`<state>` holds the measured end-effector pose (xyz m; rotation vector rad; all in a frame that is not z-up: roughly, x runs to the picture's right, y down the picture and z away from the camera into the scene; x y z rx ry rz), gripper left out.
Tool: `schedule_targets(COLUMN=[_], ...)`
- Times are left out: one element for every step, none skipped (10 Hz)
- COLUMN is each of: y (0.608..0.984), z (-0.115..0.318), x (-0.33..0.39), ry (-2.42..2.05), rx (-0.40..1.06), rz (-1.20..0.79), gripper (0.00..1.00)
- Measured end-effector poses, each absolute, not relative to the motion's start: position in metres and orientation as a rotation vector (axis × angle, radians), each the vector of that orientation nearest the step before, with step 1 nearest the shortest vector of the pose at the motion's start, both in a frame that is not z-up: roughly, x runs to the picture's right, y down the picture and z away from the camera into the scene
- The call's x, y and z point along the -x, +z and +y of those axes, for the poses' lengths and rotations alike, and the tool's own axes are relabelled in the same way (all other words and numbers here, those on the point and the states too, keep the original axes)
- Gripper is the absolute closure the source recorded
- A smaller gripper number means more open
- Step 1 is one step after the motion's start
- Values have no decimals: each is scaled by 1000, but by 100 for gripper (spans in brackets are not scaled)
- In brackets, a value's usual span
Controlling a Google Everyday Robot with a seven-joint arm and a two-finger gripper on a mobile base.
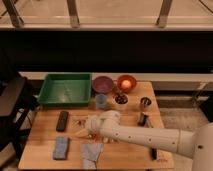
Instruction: Place fork in metal cup
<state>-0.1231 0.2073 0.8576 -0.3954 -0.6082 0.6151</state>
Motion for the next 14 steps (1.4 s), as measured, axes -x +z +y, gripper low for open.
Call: schedule_targets(y=[856, 855, 855, 855, 855, 855, 855, 855, 855, 855, 855, 855, 855, 855], z=[207, 207, 207, 206, 205, 205, 205, 205, 205, 205, 205, 204, 204, 204], x=[124, 123, 122, 121, 120, 120, 120, 119, 119, 119, 119, 119, 119, 118], ry=[613, 614, 615, 616, 616, 617, 618, 618, 619, 619, 619, 619, 620, 620], rx=[397, 397, 396, 395, 395, 394, 394, 393, 393, 393, 393, 393, 393, 392], rz=[-609, -609, -609, -608, -608, -607, -607, -607, -607, -607, -607, -606, -606, -606], gripper=[80, 89, 96, 100, 100, 100, 100, 100, 100, 100, 100, 100, 100, 100])
